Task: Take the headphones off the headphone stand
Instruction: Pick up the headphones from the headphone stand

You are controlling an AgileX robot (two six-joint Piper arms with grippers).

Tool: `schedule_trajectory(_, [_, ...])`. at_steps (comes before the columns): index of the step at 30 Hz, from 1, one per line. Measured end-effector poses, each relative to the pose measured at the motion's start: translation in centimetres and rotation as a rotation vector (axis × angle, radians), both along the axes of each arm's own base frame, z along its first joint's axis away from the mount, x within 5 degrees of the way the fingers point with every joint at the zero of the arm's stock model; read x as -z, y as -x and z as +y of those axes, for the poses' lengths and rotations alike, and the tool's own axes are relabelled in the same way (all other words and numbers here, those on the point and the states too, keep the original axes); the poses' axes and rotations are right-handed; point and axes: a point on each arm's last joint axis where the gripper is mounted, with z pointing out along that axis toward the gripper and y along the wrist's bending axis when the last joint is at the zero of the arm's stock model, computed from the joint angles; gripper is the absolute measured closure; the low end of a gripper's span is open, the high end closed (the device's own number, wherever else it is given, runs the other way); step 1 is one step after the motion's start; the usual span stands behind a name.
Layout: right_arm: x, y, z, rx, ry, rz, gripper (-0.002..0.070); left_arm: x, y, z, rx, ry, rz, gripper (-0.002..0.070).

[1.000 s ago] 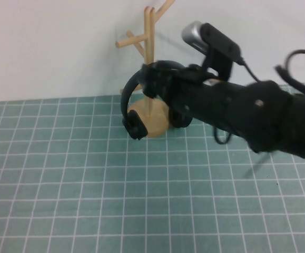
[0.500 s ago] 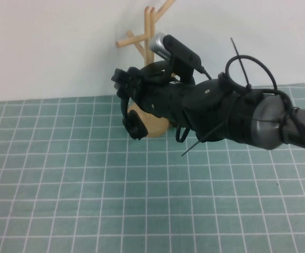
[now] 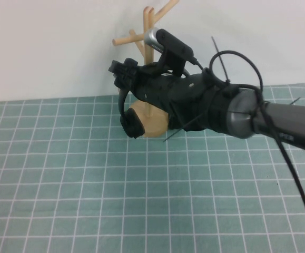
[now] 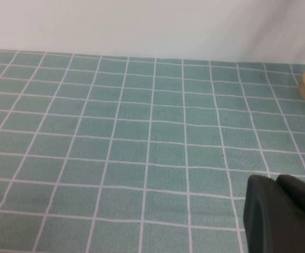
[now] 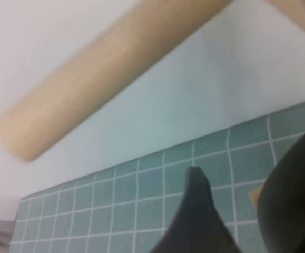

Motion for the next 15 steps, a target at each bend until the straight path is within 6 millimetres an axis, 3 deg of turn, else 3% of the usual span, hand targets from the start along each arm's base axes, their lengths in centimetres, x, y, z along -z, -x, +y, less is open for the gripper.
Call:
schedule_trajectory(9, [1.5,-1.3,1.0,0.009,0.011,-0.007,0.0236,0.0,0.0,0.0,0.0,0.0,0.0,0.0679])
schedule_trajectory(11, [1.7,-1.4,1.1,0.014,0.013,-0.007,0.0265,0.0,0.0,0.0,0.0,0.0,0.0,0.0679])
schedule_trajectory(15, [1.8,-1.5,1.0,0.023,0.016,-0.009,0.0393,0.0,0.0,0.0,0.0,0.0,0.0,0.0679])
